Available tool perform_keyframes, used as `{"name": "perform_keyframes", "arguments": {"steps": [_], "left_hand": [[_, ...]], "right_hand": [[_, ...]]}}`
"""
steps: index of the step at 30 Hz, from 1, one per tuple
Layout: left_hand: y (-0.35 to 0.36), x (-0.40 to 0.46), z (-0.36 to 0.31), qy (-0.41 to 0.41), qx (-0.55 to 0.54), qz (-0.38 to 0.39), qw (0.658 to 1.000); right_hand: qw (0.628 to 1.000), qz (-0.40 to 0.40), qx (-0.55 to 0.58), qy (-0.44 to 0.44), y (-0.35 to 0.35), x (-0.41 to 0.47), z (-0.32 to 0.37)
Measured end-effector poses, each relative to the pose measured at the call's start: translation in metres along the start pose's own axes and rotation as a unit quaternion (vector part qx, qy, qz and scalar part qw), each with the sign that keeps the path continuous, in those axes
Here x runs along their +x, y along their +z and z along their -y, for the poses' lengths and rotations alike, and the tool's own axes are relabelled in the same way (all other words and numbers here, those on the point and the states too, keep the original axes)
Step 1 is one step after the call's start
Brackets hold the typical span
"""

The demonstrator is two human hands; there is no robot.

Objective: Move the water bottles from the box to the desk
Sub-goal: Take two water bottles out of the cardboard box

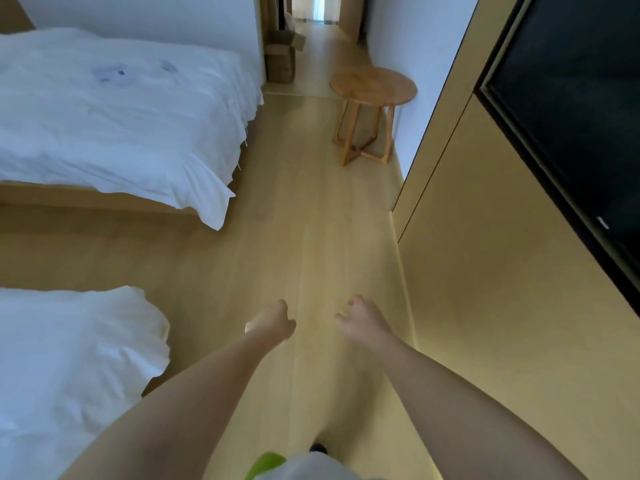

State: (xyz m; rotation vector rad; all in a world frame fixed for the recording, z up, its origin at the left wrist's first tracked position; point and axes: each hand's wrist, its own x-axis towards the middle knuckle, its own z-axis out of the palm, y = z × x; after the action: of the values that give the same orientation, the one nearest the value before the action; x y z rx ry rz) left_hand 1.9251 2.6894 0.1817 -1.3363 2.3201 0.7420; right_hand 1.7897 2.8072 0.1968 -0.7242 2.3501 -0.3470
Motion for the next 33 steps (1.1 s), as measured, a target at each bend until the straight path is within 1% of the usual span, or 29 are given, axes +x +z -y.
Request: {"name": "perform_keyframes", "arguments": {"steps": [7,11,15,20,24,29,33], "left_hand": [[-0.085,0.139,-0.020,-0.019,0.018,-0.002,1.000],[-0.142,0.241,-0.041,0.002,0.019,-0.005,1.000],[-0.215,0.342,-0.068,0.035,0.016,-0.004,0.999],[-0.305,0.445,-0.105,0.055,0.014,-0.016,0.998],[-0.354,0.527,-0.129,0.048,0.024,-0.004,0.999],[-0.401,0.644,-0.163,0.039,0.023,0.011,0.999],[-0.445,0.744,-0.202,0.033,0.030,0.020,0.999]], "right_hand": [[0.999,0.021,-0.027,-0.026,-0.065,0.149,0.064],[0.999,0.023,-0.033,-0.030,-0.092,0.249,0.108],[0.999,0.023,-0.037,-0.018,-0.131,0.346,0.162],[0.999,-0.001,-0.025,-0.021,-0.190,0.453,0.228],[0.999,-0.019,-0.021,-0.042,-0.229,0.537,0.266],[0.998,-0.001,-0.024,-0.057,-0.268,0.658,0.296],[0.997,0.007,-0.036,-0.074,-0.309,0.765,0.321]]}}
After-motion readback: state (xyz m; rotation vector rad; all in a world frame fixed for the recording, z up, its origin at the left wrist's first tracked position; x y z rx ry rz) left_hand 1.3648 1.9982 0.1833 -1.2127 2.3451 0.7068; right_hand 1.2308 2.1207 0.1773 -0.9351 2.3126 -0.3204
